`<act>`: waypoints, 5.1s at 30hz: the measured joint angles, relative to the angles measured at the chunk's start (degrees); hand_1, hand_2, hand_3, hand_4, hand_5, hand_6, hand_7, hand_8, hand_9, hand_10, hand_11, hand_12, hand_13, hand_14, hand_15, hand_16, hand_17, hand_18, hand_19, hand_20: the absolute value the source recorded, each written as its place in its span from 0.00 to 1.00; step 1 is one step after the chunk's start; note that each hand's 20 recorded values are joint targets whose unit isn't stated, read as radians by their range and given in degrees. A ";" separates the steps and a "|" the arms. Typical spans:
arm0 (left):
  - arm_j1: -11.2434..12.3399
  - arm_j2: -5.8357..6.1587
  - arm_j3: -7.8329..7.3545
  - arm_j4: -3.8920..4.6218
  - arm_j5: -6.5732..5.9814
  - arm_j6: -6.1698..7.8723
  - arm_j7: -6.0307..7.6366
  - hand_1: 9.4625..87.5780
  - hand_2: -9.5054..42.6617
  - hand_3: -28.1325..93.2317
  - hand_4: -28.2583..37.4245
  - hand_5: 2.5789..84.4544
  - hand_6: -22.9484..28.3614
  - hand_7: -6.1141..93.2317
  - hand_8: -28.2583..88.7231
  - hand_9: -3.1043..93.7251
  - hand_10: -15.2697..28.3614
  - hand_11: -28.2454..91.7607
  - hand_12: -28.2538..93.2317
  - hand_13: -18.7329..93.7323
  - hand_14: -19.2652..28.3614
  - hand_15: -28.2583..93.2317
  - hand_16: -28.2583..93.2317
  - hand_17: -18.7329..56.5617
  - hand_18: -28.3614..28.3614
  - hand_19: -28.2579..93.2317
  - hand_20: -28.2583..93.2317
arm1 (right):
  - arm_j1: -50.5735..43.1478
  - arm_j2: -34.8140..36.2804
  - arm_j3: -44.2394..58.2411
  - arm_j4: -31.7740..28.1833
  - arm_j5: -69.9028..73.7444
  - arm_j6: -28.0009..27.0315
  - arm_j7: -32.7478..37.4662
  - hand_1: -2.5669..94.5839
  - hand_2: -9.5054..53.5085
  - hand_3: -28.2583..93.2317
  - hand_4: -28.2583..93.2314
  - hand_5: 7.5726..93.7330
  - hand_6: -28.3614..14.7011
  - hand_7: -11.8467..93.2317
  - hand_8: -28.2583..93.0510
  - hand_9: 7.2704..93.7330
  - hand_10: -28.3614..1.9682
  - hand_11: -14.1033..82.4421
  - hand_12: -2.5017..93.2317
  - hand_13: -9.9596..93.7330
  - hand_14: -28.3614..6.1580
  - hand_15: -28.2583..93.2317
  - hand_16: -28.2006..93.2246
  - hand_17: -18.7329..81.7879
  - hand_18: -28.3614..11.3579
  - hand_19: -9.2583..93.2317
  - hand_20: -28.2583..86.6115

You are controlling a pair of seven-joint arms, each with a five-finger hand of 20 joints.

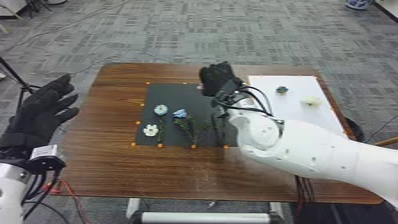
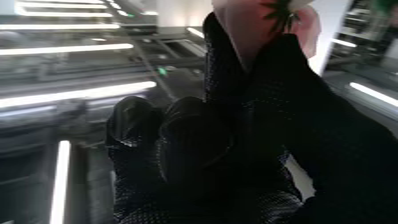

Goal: Arrange flowers

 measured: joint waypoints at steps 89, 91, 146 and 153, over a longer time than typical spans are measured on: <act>-0.24 0.54 -0.89 -0.63 0.04 -0.56 -0.32 0.20 0.08 0.81 0.01 0.23 0.47 0.22 0.18 0.20 0.56 0.35 0.40 0.22 0.67 0.52 0.21 0.07 0.84 0.55 0.30 | -22.04 21.24 36.54 -5.08 6.03 -32.64 10.06 0.31 0.00 0.96 0.00 0.25 0.38 0.23 0.18 0.27 0.30 0.31 0.25 0.59 0.49 0.95 0.40 0.49 0.16 0.96 0.71; -0.24 0.52 -0.89 -0.64 0.04 -0.56 -0.32 0.20 0.08 0.81 0.01 0.23 0.47 0.22 0.18 0.20 0.56 0.35 0.40 0.22 0.67 0.52 0.21 0.07 0.85 0.55 0.30 | -23.11 21.96 36.40 -4.57 6.00 -34.49 10.61 0.31 0.00 0.96 0.00 0.27 0.39 0.24 0.18 0.29 0.32 0.32 0.25 0.59 0.49 0.95 0.40 0.49 0.15 0.96 0.70; -2.13 1.93 0.38 -0.01 0.04 -0.71 -0.38 0.19 0.09 0.81 0.00 0.23 0.47 0.22 0.18 0.20 0.57 0.36 0.40 0.22 0.67 0.52 0.21 0.07 0.84 0.55 0.30 | 8.84 -0.08 -19.12 7.38 0.34 8.32 -3.12 0.55 0.00 0.93 0.00 0.81 0.73 0.51 0.18 0.92 0.80 0.34 0.54 0.82 0.71 0.91 0.49 0.63 0.23 1.00 0.77; -2.05 1.92 0.32 -0.02 0.04 -0.70 -0.39 0.19 0.09 0.81 0.01 0.23 0.47 0.22 0.18 0.20 0.56 0.36 0.40 0.22 0.67 0.52 0.21 0.07 0.85 0.55 0.30 | 8.29 -0.86 -19.33 12.89 -1.68 11.91 -2.64 0.55 0.00 0.92 0.00 0.79 0.75 0.52 0.18 0.92 0.82 0.33 0.54 0.81 0.71 0.91 0.49 0.62 0.23 1.00 0.76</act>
